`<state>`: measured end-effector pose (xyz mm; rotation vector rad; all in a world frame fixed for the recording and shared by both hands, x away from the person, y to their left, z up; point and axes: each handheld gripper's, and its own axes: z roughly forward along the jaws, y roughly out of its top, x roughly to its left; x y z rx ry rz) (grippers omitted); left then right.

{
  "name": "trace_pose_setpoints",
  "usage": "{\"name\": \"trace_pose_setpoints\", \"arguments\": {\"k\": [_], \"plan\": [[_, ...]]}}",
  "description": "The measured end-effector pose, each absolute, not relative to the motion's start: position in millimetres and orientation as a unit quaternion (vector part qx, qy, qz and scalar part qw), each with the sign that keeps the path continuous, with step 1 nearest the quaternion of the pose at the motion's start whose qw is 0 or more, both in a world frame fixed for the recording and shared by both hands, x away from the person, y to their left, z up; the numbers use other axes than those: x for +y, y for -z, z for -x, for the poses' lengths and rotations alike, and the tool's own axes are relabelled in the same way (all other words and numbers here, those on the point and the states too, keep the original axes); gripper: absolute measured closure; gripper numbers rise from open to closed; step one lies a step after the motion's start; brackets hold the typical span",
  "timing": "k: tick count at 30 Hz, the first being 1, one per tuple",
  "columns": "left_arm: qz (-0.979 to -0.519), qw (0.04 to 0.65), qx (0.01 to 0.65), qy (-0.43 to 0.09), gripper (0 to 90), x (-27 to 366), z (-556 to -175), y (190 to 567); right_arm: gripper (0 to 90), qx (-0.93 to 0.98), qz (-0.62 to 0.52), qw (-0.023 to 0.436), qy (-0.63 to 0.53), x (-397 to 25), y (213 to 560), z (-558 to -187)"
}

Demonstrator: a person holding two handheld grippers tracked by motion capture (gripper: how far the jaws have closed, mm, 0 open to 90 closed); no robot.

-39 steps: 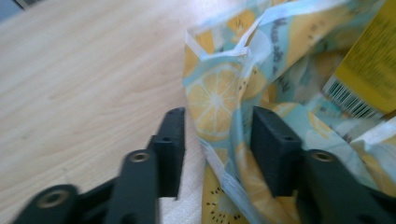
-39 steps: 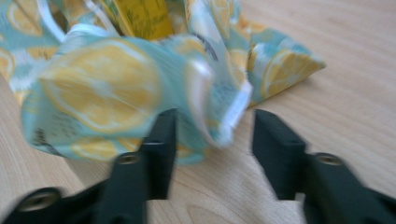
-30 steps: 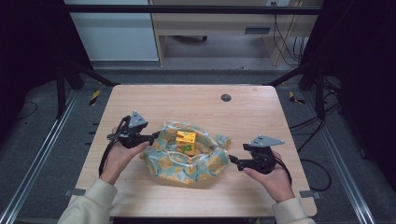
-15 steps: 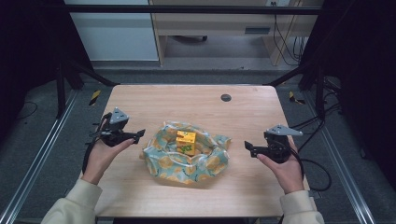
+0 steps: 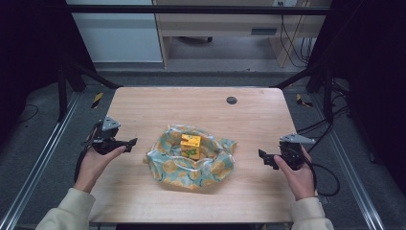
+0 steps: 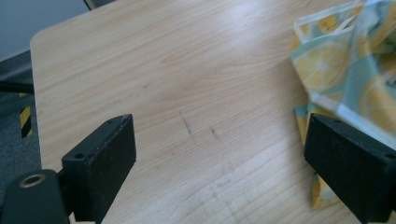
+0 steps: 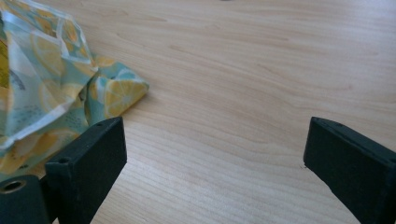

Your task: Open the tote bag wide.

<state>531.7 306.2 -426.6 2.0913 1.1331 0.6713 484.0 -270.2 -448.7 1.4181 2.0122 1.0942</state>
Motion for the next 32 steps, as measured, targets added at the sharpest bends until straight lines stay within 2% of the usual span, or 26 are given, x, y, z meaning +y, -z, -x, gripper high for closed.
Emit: {"name": "trace_pose_setpoints", "arguments": {"k": [11, 22, 25, 32], "plan": [[-0.796, 0.314, 0.456, -0.246, 7.6, 325, -536, 449, 6.5, 0.728, -0.526, 0.211, -0.386, -271, 463, -491], [-0.791, 0.297, 0.470, -0.255, 7.7, 339, -536, 465, 8.0, 0.731, -0.549, 0.208, -0.347, -252, 477, -510], [-0.797, 0.287, 0.465, -0.258, 7.7, 336, -534, 470, 9.1, 0.731, -0.551, 0.222, -0.334, -247, 480, -506], [-0.805, 0.280, 0.456, -0.256, 7.5, 332, -529, 476, 8.4, 0.741, -0.544, 0.209, -0.333, -245, 485, -497]]}}
